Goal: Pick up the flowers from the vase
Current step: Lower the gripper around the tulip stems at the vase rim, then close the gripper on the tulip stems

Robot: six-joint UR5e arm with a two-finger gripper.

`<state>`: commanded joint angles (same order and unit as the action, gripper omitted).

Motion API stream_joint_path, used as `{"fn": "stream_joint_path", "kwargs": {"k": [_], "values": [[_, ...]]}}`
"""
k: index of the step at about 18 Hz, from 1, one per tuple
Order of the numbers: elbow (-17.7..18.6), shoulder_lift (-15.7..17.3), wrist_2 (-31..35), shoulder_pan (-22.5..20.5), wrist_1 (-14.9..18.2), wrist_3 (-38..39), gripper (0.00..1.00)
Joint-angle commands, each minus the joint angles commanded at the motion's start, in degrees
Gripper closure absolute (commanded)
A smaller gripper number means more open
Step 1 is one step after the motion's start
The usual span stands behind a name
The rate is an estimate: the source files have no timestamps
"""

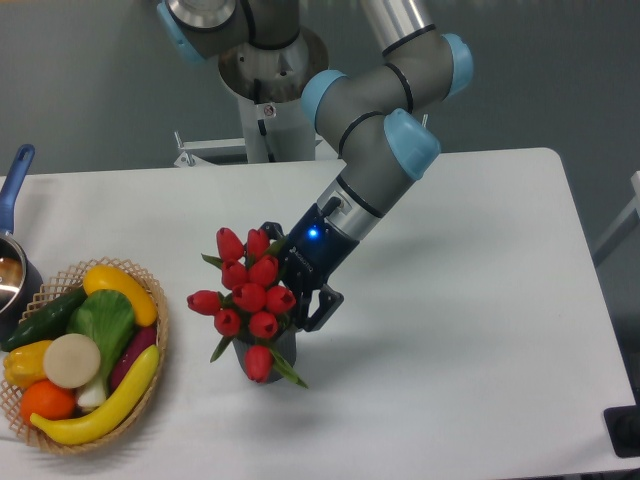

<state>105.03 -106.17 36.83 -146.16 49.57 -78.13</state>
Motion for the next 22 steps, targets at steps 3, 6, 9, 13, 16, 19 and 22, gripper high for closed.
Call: {"fn": "stream_joint_path", "kwargs": {"k": [3, 6, 9, 13, 16, 19, 22], "values": [[0.09, 0.09, 0.00, 0.00, 0.00, -0.09, 0.52], [0.09, 0.00, 0.00, 0.00, 0.00, -0.09, 0.66], [0.00, 0.09, 0.00, 0.00, 0.00, 0.00, 0.67], [0.00, 0.35, -0.44, -0.09, 0.09, 0.78, 0.67], [-0.09, 0.96, -2.89, -0.70, 0.09, 3.60, 0.66], [-0.09, 3.16, -2.99, -1.05, 0.09, 8.42, 0.66], [-0.70, 5.01, -3.51, -1.84, 0.09, 12.64, 0.66]]}}
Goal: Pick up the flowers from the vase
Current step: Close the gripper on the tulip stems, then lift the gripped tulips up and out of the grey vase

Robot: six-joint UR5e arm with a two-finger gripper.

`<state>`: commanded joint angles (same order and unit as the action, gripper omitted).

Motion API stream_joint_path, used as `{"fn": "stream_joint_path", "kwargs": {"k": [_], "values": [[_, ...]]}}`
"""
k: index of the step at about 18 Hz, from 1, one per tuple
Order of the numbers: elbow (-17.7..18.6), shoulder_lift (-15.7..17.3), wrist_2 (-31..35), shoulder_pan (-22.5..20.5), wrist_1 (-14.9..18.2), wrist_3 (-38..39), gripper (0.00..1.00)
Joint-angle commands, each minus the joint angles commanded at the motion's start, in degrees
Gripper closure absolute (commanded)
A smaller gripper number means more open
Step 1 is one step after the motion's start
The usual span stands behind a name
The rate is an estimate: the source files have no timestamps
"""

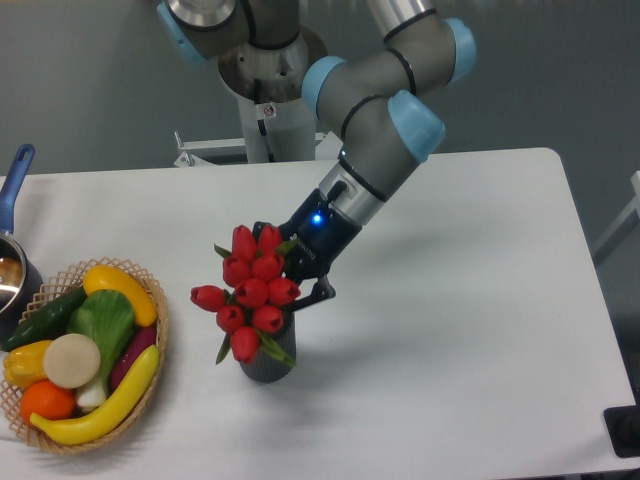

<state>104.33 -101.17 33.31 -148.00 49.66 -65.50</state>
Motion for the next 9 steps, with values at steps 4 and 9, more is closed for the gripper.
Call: {"fn": "stream_joint_path", "kwargs": {"k": [4, 9], "values": [[-4.04, 0.35, -1.93, -0.79, 0.00, 8.45, 0.66], [-5.36, 2.20, -3.25, -2.02, 0.00, 15.65, 0.66]]}}
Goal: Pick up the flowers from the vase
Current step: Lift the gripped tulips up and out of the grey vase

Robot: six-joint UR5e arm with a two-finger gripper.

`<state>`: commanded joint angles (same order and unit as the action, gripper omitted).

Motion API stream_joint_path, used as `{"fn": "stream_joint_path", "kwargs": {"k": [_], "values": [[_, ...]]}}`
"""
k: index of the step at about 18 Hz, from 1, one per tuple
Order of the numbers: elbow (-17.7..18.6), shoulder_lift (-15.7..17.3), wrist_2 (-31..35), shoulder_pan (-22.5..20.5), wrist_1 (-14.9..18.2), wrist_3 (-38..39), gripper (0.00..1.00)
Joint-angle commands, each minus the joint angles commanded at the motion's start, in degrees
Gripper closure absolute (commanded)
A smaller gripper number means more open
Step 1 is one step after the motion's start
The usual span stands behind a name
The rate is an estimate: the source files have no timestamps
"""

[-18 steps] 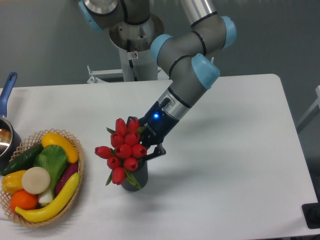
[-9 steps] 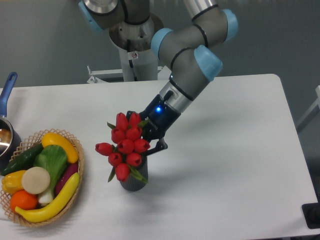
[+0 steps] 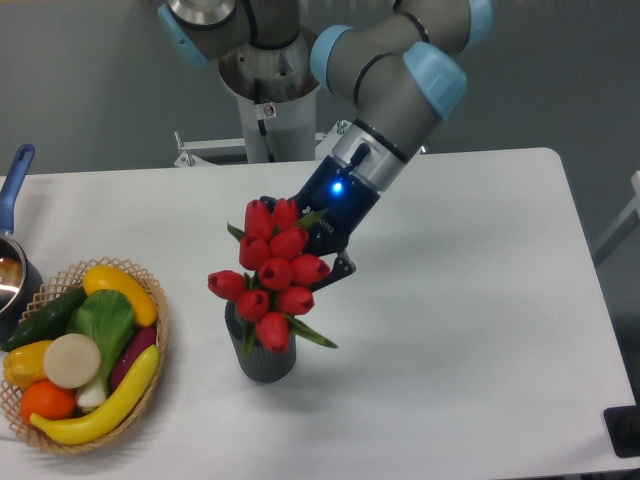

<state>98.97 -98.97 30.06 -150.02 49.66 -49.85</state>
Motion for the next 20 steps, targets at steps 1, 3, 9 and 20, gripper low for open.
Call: {"fn": "stream_joint_path", "kwargs": {"k": [1, 3, 9, 20], "values": [[-0.35, 0.35, -0.09, -0.62, 0.00, 0.71, 0.66], [-1.32, 0.53, -1.66, -1.06, 0.00, 1.42, 0.66], [-5.97, 0.53, -2.46, -3.34, 0.00, 7.66, 0.66], [-10.72, -0.34, -3.25, -5.98, 0.00, 9.60, 0.66]]}}
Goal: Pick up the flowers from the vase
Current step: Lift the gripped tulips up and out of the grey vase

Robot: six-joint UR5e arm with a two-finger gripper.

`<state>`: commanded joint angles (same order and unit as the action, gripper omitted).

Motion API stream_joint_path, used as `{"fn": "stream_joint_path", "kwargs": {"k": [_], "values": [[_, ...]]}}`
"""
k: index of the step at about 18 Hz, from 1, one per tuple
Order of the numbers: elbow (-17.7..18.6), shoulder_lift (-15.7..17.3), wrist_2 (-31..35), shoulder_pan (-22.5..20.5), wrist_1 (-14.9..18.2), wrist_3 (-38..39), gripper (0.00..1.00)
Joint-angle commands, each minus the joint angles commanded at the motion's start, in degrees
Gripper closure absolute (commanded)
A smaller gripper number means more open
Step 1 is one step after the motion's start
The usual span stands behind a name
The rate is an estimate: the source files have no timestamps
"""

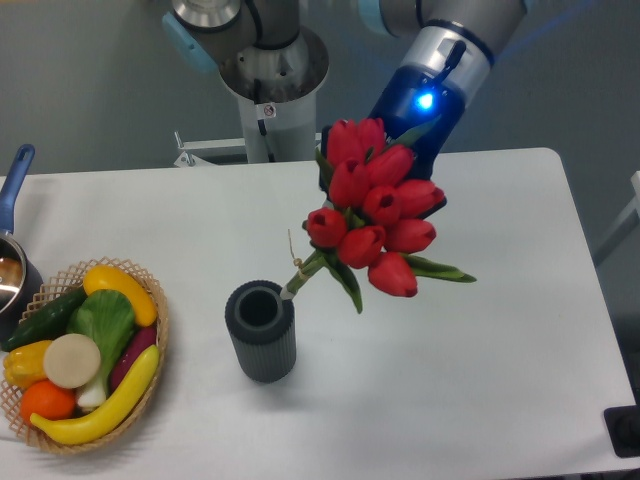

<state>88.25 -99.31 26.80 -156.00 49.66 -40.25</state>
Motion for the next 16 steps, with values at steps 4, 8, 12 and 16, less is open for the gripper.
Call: {"fn": "stream_joint_path", "kwargs": {"k": [4, 8, 12, 16], "values": [[-0.09, -1.23, 0.18, -1.49, 0.00, -1.93, 0.66], [-0.44, -2.90, 0.53, -2.72, -0.09, -6.14, 0.66], [-0.71, -3.43, 0.53, -3.96, -0.09, -7.74, 0.66], [-0.88, -3.43, 0.44, -4.05, -0.09, -7.82, 0.66]]}}
